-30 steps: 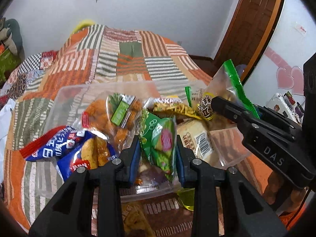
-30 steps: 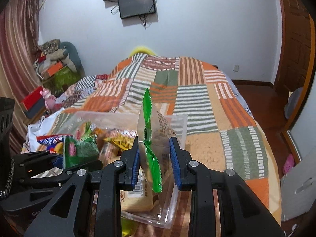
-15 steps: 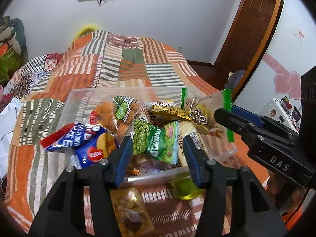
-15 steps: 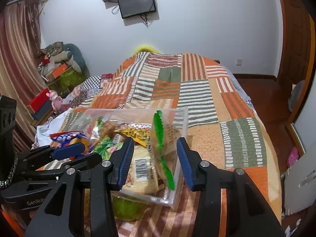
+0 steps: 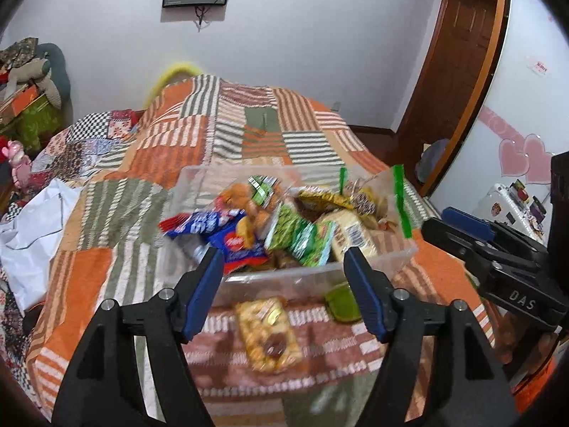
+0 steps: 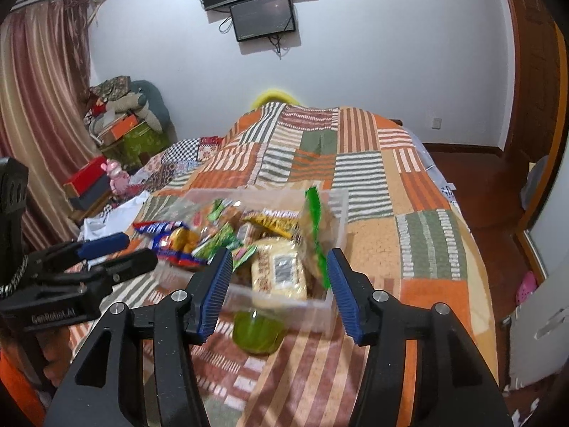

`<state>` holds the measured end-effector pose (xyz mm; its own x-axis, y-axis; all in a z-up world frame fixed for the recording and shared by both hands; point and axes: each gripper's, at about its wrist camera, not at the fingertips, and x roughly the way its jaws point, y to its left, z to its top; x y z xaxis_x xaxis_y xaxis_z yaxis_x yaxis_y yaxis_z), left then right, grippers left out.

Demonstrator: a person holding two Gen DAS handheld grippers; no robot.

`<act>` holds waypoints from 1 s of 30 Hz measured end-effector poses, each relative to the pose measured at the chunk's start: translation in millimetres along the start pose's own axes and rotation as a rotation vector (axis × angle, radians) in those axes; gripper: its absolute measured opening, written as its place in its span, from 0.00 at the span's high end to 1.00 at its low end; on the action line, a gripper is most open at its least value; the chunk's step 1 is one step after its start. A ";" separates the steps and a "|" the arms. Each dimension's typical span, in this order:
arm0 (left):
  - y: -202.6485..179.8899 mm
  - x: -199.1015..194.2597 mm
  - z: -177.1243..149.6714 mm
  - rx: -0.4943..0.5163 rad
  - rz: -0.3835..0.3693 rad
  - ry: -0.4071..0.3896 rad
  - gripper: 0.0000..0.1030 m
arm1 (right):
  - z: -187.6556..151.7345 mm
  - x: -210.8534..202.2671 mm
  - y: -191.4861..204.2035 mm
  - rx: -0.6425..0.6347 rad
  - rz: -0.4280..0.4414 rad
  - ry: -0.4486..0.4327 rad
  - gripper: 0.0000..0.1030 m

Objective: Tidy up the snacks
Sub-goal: 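Lower the bread bag into the box with the right gripper while the left drops the green bag in, then grasp the green jelly cup with the right gripper while the left grasps the bun pack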

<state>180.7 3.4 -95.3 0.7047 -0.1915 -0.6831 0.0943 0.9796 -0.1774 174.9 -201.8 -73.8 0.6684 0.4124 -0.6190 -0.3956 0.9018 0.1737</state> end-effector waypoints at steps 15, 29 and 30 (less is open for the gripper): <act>13.7 41.6 -48.3 -0.066 0.019 0.175 0.31 | -43.7 31.3 4.4 0.021 0.053 0.156 0.50; 9.8 88.6 -61.3 -0.057 0.003 0.258 0.31 | -54.5 62.1 2.0 0.050 0.102 0.244 0.50; 8.3 89.3 -61.1 -0.042 0.007 0.254 0.31 | -54.9 63.8 2.8 0.054 0.106 0.248 0.50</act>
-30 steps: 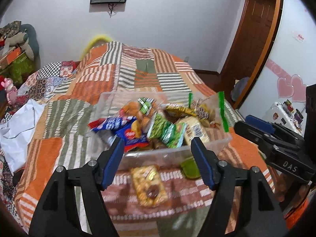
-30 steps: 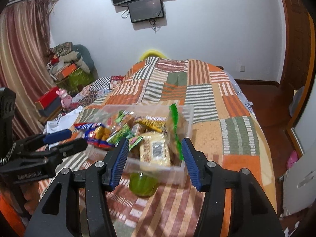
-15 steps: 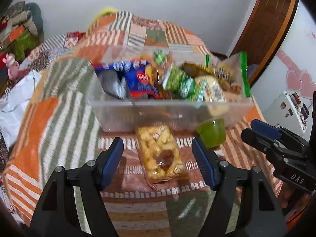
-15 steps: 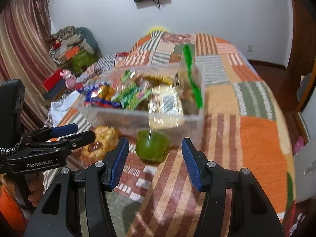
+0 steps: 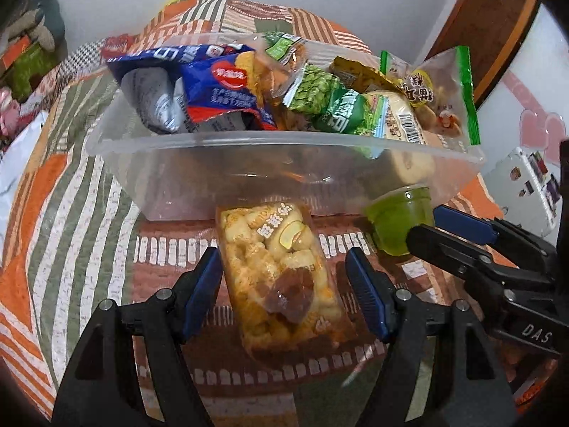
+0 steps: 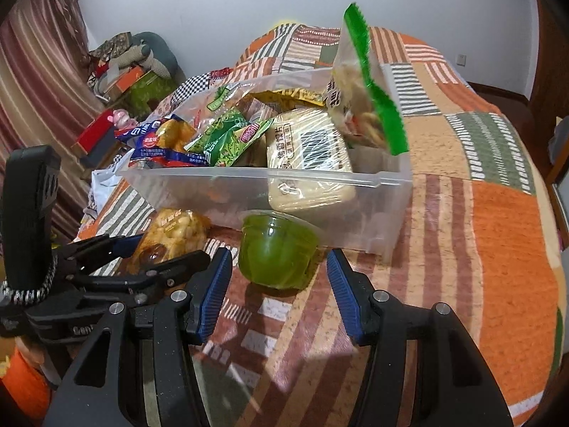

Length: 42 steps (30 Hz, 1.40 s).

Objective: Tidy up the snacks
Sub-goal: 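Grasp the green jelly cup with the right gripper while the left grasps the bun pack, then place the jelly cup into the box with the right gripper while the left places the bun pack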

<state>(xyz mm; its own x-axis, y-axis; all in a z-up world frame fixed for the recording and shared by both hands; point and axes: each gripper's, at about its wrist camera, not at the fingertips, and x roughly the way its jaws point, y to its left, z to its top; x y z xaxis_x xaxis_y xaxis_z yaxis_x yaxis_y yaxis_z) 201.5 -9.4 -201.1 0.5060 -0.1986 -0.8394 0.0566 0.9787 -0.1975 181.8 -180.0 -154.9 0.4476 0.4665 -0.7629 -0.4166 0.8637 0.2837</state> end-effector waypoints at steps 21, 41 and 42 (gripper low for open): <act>8.0 -13.3 -10.0 -0.010 -0.019 -0.040 0.57 | -3.0 9.5 3.0 -0.001 0.005 0.039 0.57; -0.4 -93.6 3.6 -0.012 -0.015 -0.209 0.57 | 9.1 -48.8 22.3 -0.052 0.006 -0.125 0.57; 2.2 -94.1 7.7 -0.015 -0.018 -0.215 0.57 | 11.1 -50.8 22.7 -0.051 0.010 -0.136 0.57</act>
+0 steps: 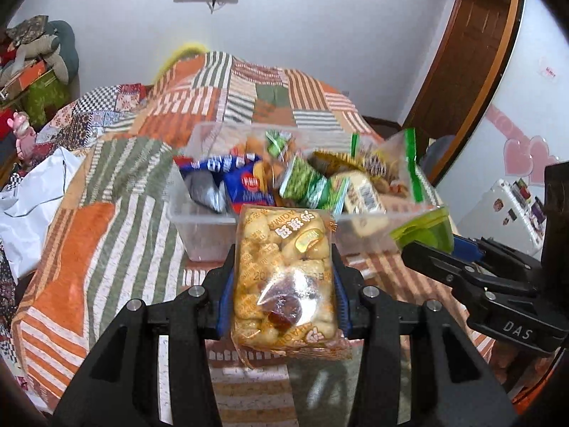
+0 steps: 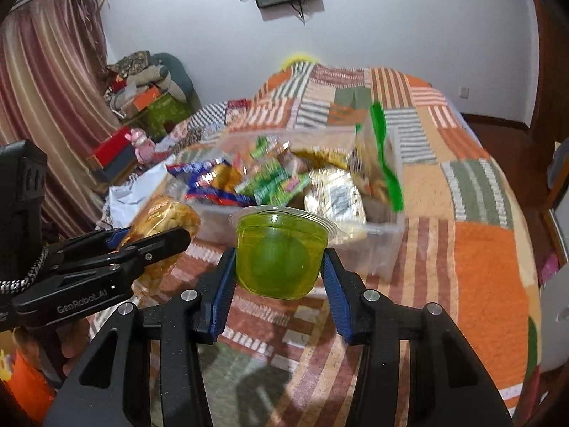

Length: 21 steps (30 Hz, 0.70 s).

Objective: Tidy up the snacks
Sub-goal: 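Place the jelly cup into the box with the right gripper while the left places the bun pack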

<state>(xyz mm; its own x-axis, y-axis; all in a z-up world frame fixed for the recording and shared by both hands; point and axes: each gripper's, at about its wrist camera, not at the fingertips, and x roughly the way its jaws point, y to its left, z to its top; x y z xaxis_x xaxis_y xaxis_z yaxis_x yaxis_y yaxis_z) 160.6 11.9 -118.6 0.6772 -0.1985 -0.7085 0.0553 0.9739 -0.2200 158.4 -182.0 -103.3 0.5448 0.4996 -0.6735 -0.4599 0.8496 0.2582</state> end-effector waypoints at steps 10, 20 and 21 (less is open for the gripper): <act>-5.2 -9.4 31.8 0.015 -0.009 -0.077 0.57 | 22.7 -1.5 3.6 -0.002 -0.001 -0.080 0.57; -13.9 16.0 62.5 0.026 -0.044 -0.089 0.57 | 40.6 14.0 -2.5 0.018 0.001 -0.118 0.57; -13.7 20.0 64.9 0.024 -0.045 -0.086 0.57 | 41.5 15.1 -3.5 0.020 0.001 -0.118 0.57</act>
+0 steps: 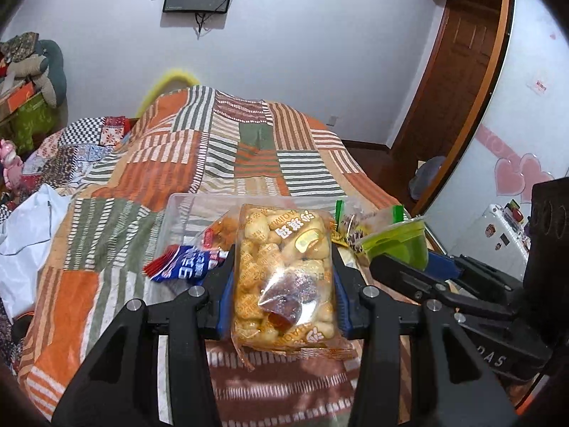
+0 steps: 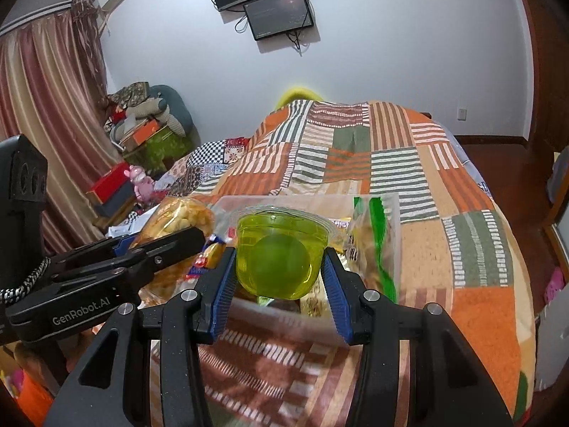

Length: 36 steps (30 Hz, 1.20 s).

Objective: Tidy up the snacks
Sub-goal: 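Place the jelly cup into the box with the right gripper while the left places the bun pack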

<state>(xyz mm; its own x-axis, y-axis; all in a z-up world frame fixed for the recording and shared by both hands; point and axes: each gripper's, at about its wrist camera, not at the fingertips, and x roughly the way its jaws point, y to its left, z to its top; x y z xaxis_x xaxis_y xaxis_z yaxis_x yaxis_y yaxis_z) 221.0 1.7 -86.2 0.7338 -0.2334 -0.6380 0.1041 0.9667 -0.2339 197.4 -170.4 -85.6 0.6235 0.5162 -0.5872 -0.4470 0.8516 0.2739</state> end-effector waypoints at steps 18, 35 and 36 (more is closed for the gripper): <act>21.1 60.9 15.5 -0.008 0.019 0.075 0.57 | 1.6 41.3 -9.4 0.016 0.023 0.069 0.57; 15.1 28.5 15.8 -0.017 -0.006 0.047 0.53 | 1.4 20.5 -5.3 0.013 0.018 0.070 0.56; 14.1 21.2 16.5 -0.015 -0.005 0.036 0.53 | 1.7 17.7 -4.5 0.011 0.017 0.065 0.56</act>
<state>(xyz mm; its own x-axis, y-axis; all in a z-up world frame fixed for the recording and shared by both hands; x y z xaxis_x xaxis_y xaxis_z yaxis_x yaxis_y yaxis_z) 249.1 12.1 -91.0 0.7087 -0.2423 -0.6626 0.0975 0.9638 -0.2481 211.6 -165.0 -96.0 0.5727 0.5237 -0.6307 -0.4498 0.8439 0.2923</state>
